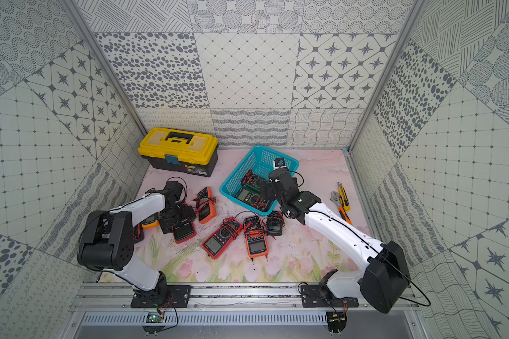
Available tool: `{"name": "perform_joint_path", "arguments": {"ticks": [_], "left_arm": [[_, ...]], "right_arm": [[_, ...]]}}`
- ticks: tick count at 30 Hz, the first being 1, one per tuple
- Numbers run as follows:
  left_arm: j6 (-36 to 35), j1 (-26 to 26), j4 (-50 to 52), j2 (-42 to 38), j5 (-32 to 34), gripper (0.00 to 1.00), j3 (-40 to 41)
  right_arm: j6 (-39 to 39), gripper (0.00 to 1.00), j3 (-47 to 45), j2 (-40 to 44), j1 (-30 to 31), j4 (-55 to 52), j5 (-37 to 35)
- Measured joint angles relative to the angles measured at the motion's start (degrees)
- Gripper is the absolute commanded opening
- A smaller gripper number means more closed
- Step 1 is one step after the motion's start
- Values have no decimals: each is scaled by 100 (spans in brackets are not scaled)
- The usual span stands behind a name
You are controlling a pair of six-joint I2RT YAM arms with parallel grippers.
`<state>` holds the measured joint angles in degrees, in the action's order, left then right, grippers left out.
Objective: Put the multimeter into the basket
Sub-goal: Pick up the multimeter from the center of the board.
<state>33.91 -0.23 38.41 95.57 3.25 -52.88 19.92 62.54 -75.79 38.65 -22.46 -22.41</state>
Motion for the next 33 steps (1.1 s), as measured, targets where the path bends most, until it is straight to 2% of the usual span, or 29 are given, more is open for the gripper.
{"name": "perform_joint_path", "arguments": {"ticks": [2, 4, 6, 17, 22, 27, 33], "left_arm": [[-7, 0, 0, -9, 9, 36, 0], [-7, 0, -11, -50, 13, 14, 17], [2, 0, -68, -157, 26, 1, 55], [76, -142, 92, -1274, 629, 0, 76], [-17, -317, 168, -1700, 911, 0, -42], [-439, -671, 129, -1954, 892, 0, -286], [-1244, -1003, -227, -2083, 195, 0, -654]], "right_arm": [[-2, 98, 0, 0, 0, 2, -13], [-2, 98, 0, 0, 0, 0, -15], [-2, 98, 0, 0, 0, 0, -15], [-24, 98, 26, -9, 0, -13, 31], [-42, 98, 339, -197, -55, -177, 264], [-57, 95, 940, -525, -435, -485, 1198], [-35, 93, 1545, -798, -1434, -887, 3040]]}}
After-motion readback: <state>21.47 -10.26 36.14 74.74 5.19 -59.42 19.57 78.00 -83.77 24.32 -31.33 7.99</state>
